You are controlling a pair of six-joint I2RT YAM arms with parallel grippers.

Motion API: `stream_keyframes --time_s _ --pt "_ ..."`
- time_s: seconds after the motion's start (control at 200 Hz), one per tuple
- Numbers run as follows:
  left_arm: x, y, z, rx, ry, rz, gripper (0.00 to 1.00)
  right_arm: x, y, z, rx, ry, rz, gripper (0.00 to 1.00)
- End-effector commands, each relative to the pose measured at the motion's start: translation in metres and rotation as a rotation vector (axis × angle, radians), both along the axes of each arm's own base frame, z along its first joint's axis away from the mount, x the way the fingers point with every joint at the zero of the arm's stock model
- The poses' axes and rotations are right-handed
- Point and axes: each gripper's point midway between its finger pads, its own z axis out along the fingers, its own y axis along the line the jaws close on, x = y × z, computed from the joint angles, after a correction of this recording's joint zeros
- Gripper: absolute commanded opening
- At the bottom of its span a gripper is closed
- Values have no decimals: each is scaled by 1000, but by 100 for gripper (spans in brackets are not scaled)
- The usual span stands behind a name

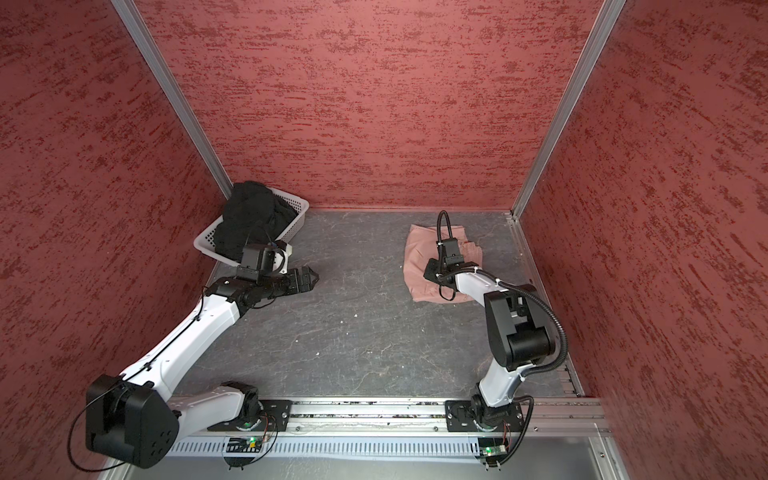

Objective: Fold and stack the shorts
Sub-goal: 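Push the folded pink shorts with the right gripper toward the far corner, then move the left gripper over the black shorts in the basket while right presses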

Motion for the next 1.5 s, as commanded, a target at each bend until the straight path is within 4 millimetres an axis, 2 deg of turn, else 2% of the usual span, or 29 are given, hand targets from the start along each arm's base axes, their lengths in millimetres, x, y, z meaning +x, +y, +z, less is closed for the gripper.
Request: stream_keyframes --time_s 0.0,0.261,0.401,0.501,0.706,0.802,0.897,0.977,1.022,1.162,1.303,1.493 --pt "1 4 11 12 -34 8 99 9 -26 -17 -66 16 -84 12" --pt "-2 11 14 27 -37 25 99 41 -82 -38 -58 8 -201 4" --pt "-3 15 14 36 -33 37 100 64 -98 -48 -55 21 -206 3" --pt "-5 18 15 44 -32 44 99 83 -110 -42 -36 1 -225 3" --pt "-8 24 19 50 -39 60 99 115 -135 -19 39 -67 -264 3" --pt "-8 26 19 51 -38 67 99 126 -126 7 -4 -136 -180 7" --pt "-8 26 17 50 -33 67 99 132 -103 38 -26 -209 -79 12" --pt "-8 26 18 46 -33 67 99 141 -84 52 15 -250 -22 16" --pt "-8 26 17 44 -32 66 99 149 -76 51 48 -254 -8 16" --pt "-10 26 17 38 -32 66 99 170 -69 26 121 -201 -53 15" --pt "-14 29 20 48 -36 76 99 190 -54 12 210 -192 -75 14" --pt "-16 34 25 62 -46 90 99 195 -58 -2 193 -137 -106 13"
